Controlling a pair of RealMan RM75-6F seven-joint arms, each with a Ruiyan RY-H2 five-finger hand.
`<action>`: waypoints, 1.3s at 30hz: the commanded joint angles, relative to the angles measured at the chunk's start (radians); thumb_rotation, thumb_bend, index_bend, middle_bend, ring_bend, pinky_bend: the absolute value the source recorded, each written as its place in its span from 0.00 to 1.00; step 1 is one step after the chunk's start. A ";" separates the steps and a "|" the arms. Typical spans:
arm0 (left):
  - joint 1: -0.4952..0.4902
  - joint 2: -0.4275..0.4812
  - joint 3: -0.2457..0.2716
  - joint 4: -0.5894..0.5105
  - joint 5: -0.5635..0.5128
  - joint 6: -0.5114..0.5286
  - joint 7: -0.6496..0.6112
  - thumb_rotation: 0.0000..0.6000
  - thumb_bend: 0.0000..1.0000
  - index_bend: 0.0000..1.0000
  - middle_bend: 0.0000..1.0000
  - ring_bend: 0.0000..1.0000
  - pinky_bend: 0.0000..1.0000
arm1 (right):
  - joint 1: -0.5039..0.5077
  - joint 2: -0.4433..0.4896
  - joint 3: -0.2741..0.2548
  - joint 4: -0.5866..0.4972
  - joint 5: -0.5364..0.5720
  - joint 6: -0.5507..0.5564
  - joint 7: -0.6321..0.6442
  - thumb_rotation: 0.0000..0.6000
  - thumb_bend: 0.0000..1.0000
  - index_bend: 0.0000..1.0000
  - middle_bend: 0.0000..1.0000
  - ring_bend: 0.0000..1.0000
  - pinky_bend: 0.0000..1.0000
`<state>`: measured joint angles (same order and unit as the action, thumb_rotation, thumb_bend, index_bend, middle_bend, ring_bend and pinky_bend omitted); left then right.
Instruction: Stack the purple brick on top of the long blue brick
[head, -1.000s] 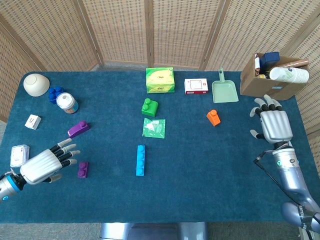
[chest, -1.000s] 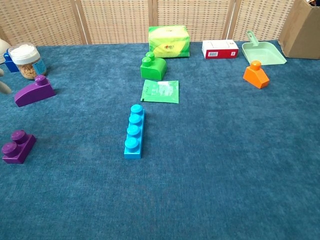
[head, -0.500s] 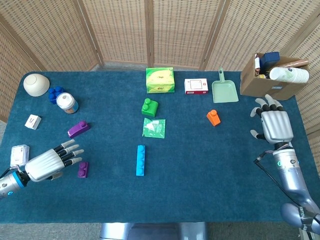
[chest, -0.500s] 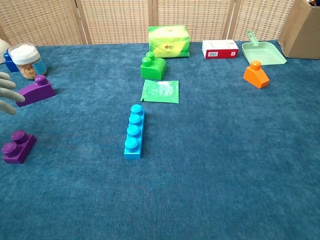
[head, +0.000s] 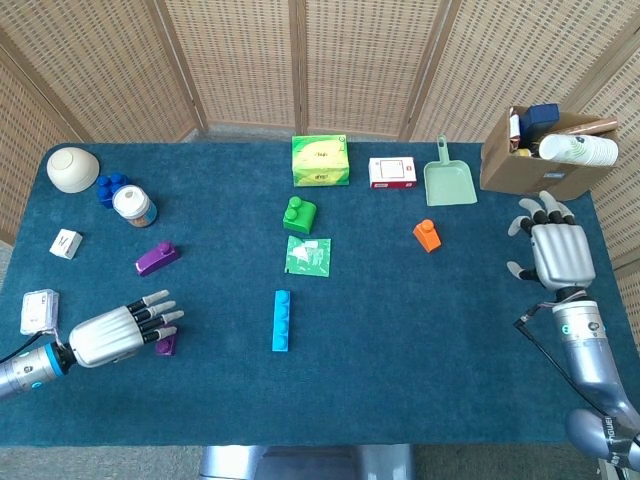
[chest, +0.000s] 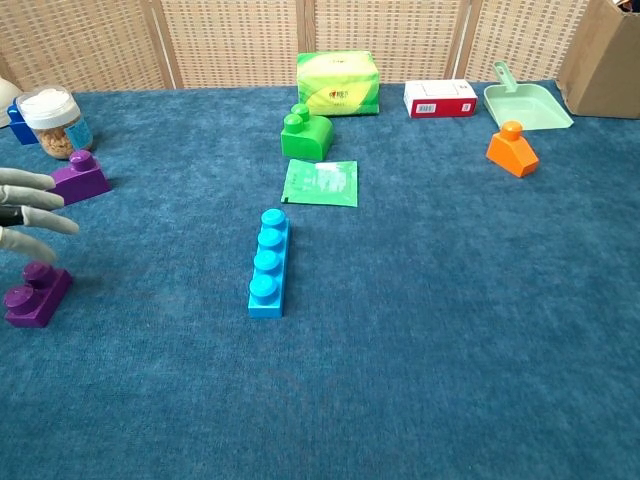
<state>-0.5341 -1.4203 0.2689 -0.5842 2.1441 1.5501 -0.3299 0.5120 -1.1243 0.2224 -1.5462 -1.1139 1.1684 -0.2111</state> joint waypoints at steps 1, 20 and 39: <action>-0.004 -0.032 0.017 0.048 -0.001 0.022 -0.008 1.00 0.32 0.22 0.11 0.05 0.00 | -0.002 0.001 0.002 -0.001 0.001 -0.001 0.001 1.00 0.16 0.43 0.20 0.06 0.18; -0.007 -0.146 0.053 0.212 -0.041 0.076 -0.061 1.00 0.33 0.34 0.15 0.05 0.00 | -0.019 0.022 0.015 -0.033 0.015 0.002 -0.003 1.00 0.16 0.41 0.20 0.05 0.18; -0.028 -0.204 0.083 0.286 -0.069 0.070 -0.082 1.00 0.32 0.49 0.20 0.08 0.00 | -0.042 0.047 0.028 -0.059 0.022 0.015 0.021 1.00 0.16 0.40 0.19 0.04 0.19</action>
<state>-0.5614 -1.6227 0.3513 -0.2986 2.0763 1.6187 -0.4105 0.4709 -1.0778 0.2499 -1.6044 -1.0915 1.1826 -0.1908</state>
